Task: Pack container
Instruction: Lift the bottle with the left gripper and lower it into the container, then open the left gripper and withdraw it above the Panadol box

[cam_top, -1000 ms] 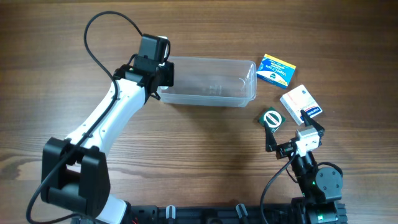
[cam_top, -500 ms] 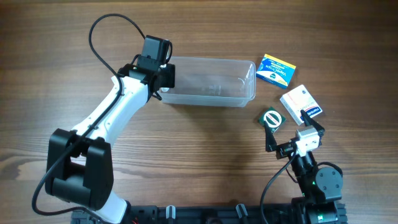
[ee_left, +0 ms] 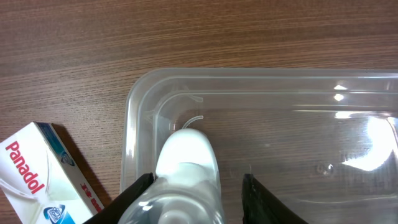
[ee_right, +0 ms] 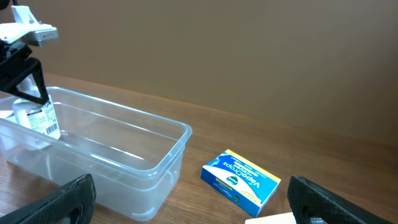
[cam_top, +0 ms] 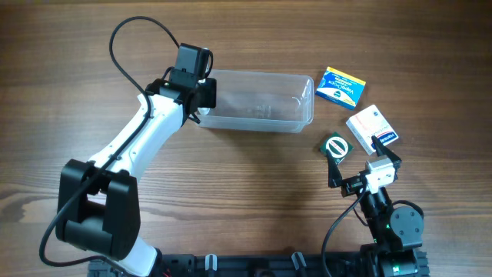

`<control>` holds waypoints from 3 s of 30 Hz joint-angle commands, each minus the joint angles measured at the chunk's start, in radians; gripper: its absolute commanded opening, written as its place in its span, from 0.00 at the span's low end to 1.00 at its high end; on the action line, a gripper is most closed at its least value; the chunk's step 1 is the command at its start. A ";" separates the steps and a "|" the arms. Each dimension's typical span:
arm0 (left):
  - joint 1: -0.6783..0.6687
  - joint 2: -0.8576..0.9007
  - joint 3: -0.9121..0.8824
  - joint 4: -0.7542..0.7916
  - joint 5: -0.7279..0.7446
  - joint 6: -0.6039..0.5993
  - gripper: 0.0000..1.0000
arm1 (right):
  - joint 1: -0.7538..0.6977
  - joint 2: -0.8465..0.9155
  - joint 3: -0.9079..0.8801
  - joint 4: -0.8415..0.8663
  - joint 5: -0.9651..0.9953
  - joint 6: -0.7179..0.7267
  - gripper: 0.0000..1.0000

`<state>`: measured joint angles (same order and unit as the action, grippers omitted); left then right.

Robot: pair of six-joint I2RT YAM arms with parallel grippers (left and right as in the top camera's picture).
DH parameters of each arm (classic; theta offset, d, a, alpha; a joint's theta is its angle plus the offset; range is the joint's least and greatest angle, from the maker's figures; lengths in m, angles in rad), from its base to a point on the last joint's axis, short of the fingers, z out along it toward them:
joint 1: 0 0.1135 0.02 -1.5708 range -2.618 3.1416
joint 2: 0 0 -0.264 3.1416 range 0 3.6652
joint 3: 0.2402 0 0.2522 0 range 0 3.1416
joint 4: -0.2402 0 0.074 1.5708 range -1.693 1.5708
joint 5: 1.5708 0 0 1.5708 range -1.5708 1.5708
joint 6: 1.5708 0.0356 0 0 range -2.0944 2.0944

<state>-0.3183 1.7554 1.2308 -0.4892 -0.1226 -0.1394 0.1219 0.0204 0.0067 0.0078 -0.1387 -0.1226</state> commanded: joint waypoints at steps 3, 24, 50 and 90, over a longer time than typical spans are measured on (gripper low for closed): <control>0.002 -0.001 0.026 0.014 -0.010 0.001 0.46 | 0.002 -0.006 -0.002 0.005 -0.019 -0.009 1.00; 0.003 -0.196 0.026 0.090 -0.148 -0.019 0.72 | 0.002 -0.006 -0.002 0.005 -0.019 -0.008 1.00; 0.441 -0.064 0.026 -0.233 0.029 -0.520 1.00 | 0.002 -0.006 -0.002 0.005 -0.019 -0.009 1.00; 0.493 -0.064 0.026 -0.233 0.001 -0.520 1.00 | 0.002 -0.006 -0.002 0.005 -0.019 -0.009 1.00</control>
<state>0.1707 1.6833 1.2469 -0.7238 -0.1070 -0.6529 0.1219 0.0204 0.0067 0.0078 -0.1387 -0.1226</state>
